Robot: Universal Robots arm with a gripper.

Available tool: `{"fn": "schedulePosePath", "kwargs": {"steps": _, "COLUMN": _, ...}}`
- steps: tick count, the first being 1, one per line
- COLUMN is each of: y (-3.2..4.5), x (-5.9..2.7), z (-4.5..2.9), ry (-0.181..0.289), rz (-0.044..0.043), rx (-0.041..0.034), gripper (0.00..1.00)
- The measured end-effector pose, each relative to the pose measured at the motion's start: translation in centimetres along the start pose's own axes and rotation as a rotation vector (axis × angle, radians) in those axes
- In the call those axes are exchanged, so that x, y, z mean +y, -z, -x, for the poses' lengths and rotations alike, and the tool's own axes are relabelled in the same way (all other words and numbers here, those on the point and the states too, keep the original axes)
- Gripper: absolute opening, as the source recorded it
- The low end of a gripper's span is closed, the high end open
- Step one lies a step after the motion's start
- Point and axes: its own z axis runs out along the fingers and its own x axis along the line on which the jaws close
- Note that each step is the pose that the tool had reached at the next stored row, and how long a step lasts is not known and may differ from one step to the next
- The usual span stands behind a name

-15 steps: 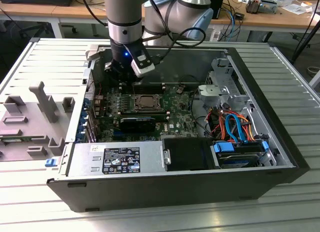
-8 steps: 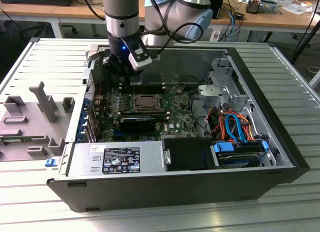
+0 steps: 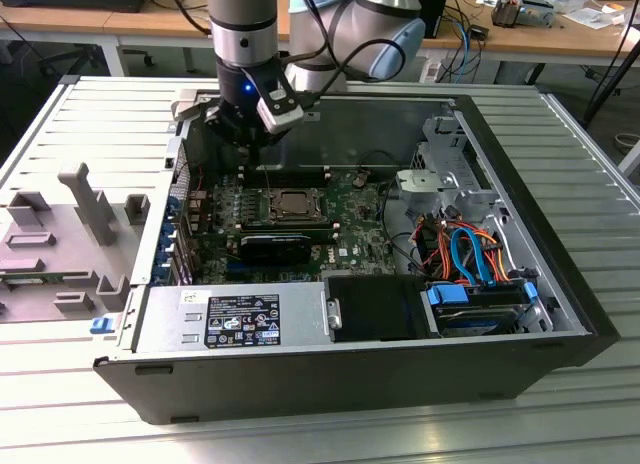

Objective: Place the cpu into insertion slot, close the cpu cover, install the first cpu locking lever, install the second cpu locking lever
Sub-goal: 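Install the first cpu locking lever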

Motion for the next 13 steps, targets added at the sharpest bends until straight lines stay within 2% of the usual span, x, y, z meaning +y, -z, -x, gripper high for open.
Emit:
{"fn": "schedulePosePath", "kwargs": {"steps": 4, "y": -0.04, "x": 0.49, "z": 0.14, "ry": 0.006, "rz": 0.0002, "rx": 0.0009, "gripper": 0.11}}
{"fn": "schedulePosePath", "kwargs": {"steps": 13, "y": -0.21, "x": 0.69, "z": 0.95, "ry": 0.033, "rz": 0.0013, "rx": 0.0044, "gripper": 0.11}}
